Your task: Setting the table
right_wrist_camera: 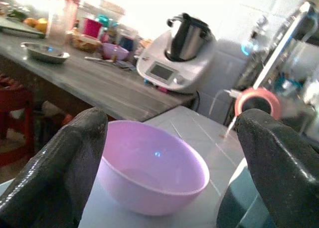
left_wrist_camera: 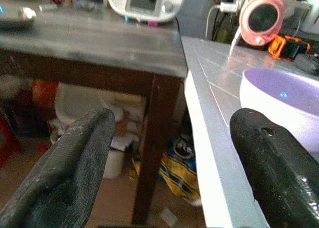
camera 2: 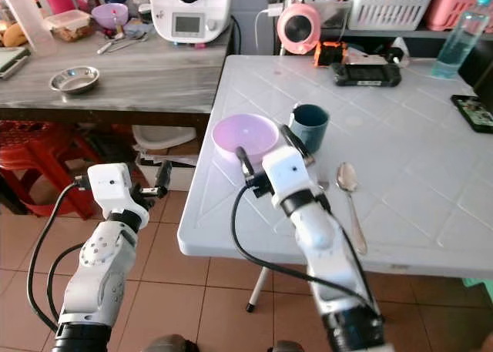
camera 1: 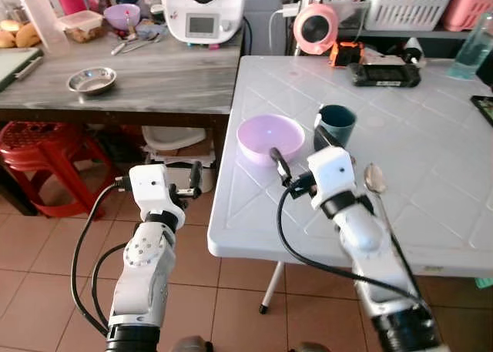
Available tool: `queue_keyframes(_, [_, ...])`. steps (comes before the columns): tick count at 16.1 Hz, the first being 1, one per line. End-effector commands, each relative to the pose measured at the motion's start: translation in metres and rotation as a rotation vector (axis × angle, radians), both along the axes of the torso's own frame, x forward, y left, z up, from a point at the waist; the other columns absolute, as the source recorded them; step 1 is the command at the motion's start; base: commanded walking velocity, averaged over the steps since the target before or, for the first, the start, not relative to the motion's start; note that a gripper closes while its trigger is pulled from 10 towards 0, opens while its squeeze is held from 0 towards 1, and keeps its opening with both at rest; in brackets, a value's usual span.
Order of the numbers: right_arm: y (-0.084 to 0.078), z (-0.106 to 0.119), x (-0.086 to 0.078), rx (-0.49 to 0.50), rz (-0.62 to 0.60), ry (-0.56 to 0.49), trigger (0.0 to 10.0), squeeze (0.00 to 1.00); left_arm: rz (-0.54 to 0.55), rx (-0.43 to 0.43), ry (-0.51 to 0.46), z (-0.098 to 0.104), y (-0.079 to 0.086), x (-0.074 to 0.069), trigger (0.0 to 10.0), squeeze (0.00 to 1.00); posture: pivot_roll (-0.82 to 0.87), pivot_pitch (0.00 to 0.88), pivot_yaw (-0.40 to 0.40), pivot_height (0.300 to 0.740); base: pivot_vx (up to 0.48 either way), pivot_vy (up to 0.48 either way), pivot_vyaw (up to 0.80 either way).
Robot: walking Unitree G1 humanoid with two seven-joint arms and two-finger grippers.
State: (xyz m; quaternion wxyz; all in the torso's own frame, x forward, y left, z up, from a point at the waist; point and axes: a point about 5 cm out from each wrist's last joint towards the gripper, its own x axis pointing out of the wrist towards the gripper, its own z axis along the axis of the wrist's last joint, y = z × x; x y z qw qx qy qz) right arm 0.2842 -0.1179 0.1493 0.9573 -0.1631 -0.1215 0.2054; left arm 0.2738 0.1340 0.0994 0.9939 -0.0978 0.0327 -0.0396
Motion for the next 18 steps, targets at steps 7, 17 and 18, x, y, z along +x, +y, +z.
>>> queue_keyframes(7, [-0.015, 0.005, 0.035, -0.028, 0.003, 0.148, 10.0, 0.0, 0.001, -0.023, 0.103, -0.006, 0.01, -0.012, 10.0, 0.0, 0.03, 0.023, 0.054, 0.74, 0.0, 0.0, 0.0])
queue_keyframes(17, [-0.003, 0.004, 0.057, -0.209, 0.212, 0.302, 10.0, 0.0, -0.029, -0.007, 0.211, -0.011, 0.017, -0.029, 10.0, 0.0, 0.05, 0.087, 0.07, 0.74, 0.0, 0.0, 0.0])
queue_keyframes(18, [-0.007, 0.005, 0.059, -0.242, 0.207, 0.3, 10.0, 0.0, -0.025, -0.013, 0.217, -0.012, 0.017, -0.029, 10.0, 0.0, 0.05, 0.088, 0.069, 0.74, 0.0, 0.0, 0.0])
